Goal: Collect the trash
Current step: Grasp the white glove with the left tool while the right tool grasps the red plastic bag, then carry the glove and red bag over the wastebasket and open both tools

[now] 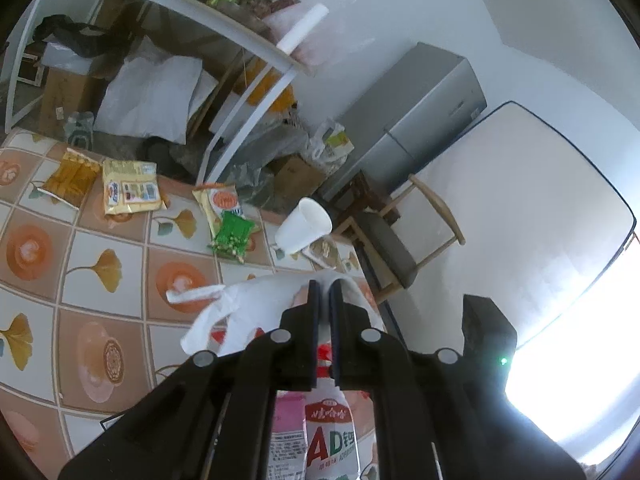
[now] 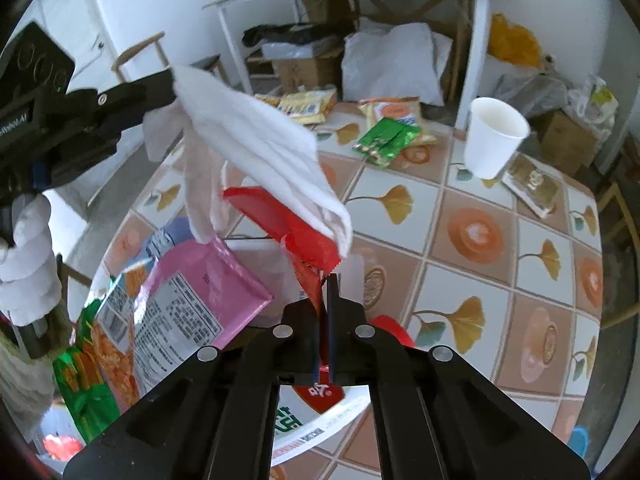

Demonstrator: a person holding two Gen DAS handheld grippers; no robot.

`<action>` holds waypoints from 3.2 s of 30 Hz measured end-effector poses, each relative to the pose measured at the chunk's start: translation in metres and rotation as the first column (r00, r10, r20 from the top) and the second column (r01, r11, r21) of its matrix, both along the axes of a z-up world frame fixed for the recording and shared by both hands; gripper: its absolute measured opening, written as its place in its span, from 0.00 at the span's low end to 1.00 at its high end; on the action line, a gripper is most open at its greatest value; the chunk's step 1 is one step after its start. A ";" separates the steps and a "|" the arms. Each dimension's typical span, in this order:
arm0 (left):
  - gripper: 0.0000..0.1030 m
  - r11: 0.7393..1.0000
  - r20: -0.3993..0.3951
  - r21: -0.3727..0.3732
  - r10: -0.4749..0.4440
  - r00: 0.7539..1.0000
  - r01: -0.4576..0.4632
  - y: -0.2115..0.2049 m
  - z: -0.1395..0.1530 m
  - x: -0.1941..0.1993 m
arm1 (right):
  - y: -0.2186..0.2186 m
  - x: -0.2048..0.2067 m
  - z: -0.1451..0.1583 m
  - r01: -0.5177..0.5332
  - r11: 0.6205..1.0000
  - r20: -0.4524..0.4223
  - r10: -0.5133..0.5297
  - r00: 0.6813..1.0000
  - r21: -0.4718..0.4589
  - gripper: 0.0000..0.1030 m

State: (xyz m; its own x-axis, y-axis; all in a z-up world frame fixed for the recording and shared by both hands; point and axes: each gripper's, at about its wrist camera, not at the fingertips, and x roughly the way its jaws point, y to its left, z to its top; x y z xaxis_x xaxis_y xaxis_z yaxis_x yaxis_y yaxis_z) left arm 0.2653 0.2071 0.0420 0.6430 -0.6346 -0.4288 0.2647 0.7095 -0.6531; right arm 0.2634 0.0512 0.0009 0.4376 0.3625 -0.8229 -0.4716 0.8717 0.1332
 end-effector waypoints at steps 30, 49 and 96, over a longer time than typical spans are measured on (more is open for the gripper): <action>0.04 1.000 0.174 0.005 -0.020 0.985 0.019 -0.035 0.057 -0.036 | -0.149 -0.044 0.067 0.305 0.916 0.094 -0.338 0.936 0.259 0.01; 0.04 0.976 0.203 0.024 -0.219 0.954 0.218 -0.152 0.104 -0.079 | -0.253 -0.112 0.086 0.431 0.837 0.126 -0.493 0.861 0.336 0.01; 0.54 0.583 -0.392 0.254 -0.668 0.633 0.772 -0.742 -0.177 -0.052 | -0.603 -0.191 -0.192 0.963 0.262 -0.310 -0.912 0.267 0.060 0.36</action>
